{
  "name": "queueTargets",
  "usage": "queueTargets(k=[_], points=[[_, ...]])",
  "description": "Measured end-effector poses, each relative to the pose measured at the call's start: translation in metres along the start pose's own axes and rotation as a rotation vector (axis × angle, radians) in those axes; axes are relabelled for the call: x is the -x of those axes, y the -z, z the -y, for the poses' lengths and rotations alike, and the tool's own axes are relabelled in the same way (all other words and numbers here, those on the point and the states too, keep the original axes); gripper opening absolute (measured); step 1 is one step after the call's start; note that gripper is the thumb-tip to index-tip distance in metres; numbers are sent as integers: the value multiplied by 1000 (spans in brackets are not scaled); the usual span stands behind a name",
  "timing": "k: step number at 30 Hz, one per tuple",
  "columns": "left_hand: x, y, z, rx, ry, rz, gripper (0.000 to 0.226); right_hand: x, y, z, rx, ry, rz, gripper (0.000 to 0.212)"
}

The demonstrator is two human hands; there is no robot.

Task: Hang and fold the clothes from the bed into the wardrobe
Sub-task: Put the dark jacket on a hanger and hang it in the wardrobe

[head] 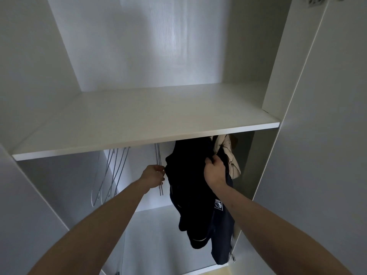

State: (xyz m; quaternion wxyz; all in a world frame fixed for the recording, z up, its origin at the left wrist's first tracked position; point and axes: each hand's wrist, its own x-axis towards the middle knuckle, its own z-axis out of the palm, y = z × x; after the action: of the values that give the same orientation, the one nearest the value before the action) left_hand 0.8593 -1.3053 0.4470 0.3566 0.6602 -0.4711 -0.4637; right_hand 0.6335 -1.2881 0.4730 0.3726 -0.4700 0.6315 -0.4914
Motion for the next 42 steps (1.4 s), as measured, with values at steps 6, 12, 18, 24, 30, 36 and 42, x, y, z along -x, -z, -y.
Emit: queueTargets(k=[6,12,18,24,30,36,42], points=[[2,1,1,-14,-23,-14,38,-33,-3,-9,106,31,-84,14],[0,-1,0,-11,-17,-7,35,-70,-2,-5,245,42,-83,26],[-6,-9,-7,-22,-48,-24,33,-89,1,-23,412,9,35,42],[-8,-27,-19,11,-84,-21,31,-95,9,-51,513,-35,150,42],[3,-50,-29,5,-160,-21,28,-109,21,-58,520,-76,234,45],[37,-62,-15,-12,-193,-23,26,-100,21,-81,431,-59,192,43],[93,-61,7,-41,-143,35,25,-52,32,-100,151,-74,95,18]])
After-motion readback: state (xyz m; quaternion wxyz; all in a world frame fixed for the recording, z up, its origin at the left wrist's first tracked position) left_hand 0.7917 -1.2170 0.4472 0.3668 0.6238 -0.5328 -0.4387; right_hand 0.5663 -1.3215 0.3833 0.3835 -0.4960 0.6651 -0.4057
